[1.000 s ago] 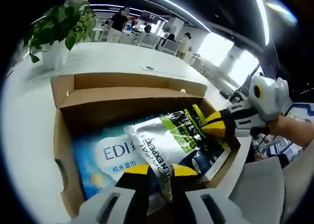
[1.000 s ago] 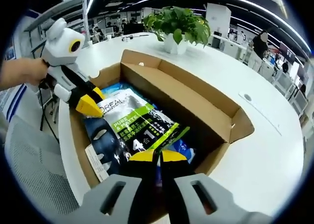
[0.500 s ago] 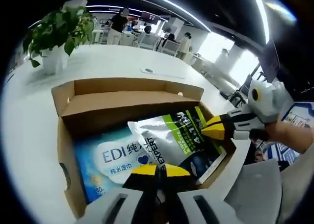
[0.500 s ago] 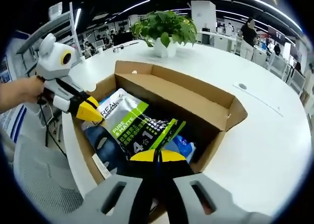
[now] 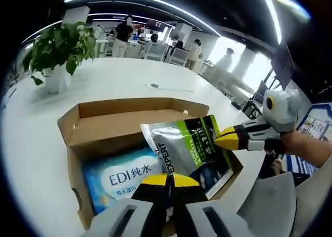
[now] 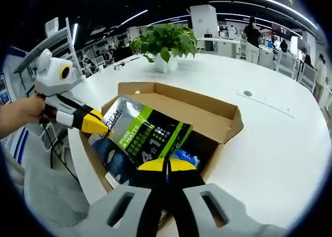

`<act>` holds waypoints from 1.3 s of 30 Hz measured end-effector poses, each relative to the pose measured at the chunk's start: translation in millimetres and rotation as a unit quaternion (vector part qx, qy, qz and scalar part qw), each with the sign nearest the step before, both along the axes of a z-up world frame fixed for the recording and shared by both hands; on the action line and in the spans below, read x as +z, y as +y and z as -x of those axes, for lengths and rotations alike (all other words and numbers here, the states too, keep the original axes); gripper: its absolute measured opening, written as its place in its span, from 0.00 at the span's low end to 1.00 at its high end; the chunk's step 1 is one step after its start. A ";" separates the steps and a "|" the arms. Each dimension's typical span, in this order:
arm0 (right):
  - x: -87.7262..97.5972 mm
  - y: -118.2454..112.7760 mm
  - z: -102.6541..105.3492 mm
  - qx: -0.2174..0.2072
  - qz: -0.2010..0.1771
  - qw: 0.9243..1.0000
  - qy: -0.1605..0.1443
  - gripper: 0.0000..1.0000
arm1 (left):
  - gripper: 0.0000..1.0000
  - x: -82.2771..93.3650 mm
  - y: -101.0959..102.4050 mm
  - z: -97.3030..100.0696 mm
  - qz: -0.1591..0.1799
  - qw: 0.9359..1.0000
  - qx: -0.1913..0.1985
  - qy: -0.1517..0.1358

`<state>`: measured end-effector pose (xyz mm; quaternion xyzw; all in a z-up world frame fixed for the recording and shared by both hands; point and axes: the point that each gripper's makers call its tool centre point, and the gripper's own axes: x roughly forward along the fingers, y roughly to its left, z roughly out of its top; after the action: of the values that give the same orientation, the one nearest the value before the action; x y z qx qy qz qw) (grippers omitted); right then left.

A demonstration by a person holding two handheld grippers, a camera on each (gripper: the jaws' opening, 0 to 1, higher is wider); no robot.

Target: Operate the shoe box by opening the lid, removing the specified soft item, and placing it in the target area until the item is outside and the box remains undamaged.

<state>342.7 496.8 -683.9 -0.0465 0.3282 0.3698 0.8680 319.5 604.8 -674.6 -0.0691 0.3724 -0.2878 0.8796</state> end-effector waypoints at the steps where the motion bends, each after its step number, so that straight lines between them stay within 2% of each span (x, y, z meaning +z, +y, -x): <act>1: 2.4 -0.8 -0.2 -0.002 -0.002 1.000 -0.001 0.00 | 0.00 2.7 -0.9 -0.9 0.000 1.000 0.001 -0.004; 10: 28.6 -18.3 -3.7 -0.025 -0.021 0.999 -0.016 0.00 | 0.00 27.1 -17.3 -7.2 0.000 1.000 -0.002 -0.028; 18: 40.9 -42.2 -7.6 -0.049 -0.020 0.998 -0.026 0.00 | 0.00 30.6 -36.9 -14.2 0.002 0.999 -0.011 -0.030; 25: 46.4 -68.9 -9.1 -0.073 -0.018 0.997 -0.031 0.00 | 0.00 32.9 -62.7 -17.8 0.003 0.999 -0.033 -0.035; 39: 44.3 -120.3 -13.4 -0.121 -0.013 0.992 -0.027 0.00 | 0.00 33.0 -114.7 -24.4 0.005 0.997 -0.066 -0.036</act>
<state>356.1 376.5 -639.7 -0.0052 0.3027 0.2653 0.9154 343.9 490.0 -641.6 -0.0379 0.3426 -0.3497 0.8711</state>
